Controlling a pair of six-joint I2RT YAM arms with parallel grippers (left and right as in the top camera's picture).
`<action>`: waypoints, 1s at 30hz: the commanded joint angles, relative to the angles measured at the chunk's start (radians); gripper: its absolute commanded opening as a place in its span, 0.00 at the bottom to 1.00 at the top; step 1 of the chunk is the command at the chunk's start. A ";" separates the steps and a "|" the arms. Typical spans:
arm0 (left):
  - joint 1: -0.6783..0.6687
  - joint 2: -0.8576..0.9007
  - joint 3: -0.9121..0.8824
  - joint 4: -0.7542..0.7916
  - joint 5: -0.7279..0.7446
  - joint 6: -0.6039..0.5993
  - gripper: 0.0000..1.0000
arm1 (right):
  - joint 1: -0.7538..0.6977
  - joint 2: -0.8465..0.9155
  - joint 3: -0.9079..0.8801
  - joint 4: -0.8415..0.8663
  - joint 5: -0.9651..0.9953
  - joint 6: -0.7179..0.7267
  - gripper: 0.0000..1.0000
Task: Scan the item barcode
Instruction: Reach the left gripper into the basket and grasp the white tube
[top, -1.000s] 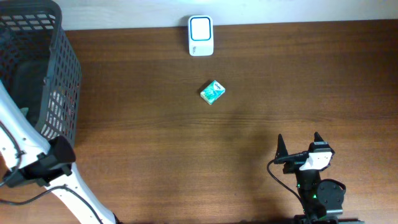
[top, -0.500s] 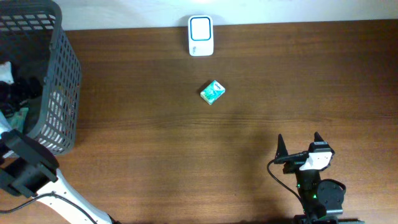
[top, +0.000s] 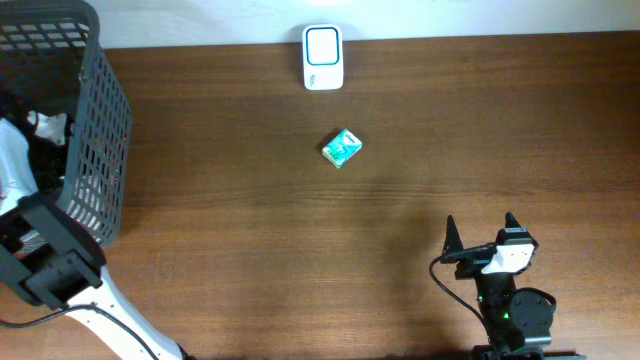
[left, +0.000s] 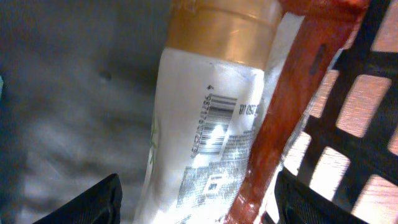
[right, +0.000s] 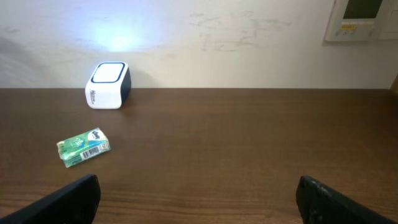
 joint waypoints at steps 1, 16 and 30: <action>-0.004 -0.009 -0.044 0.025 -0.072 0.016 0.76 | -0.006 -0.006 -0.007 -0.003 0.002 -0.004 0.99; 0.012 -0.010 -0.111 0.091 -0.099 -0.004 0.00 | -0.006 -0.006 -0.007 -0.003 0.002 -0.004 0.99; 0.009 -0.059 0.941 -0.075 0.291 -0.399 0.00 | -0.006 -0.006 -0.007 -0.003 0.002 -0.004 0.99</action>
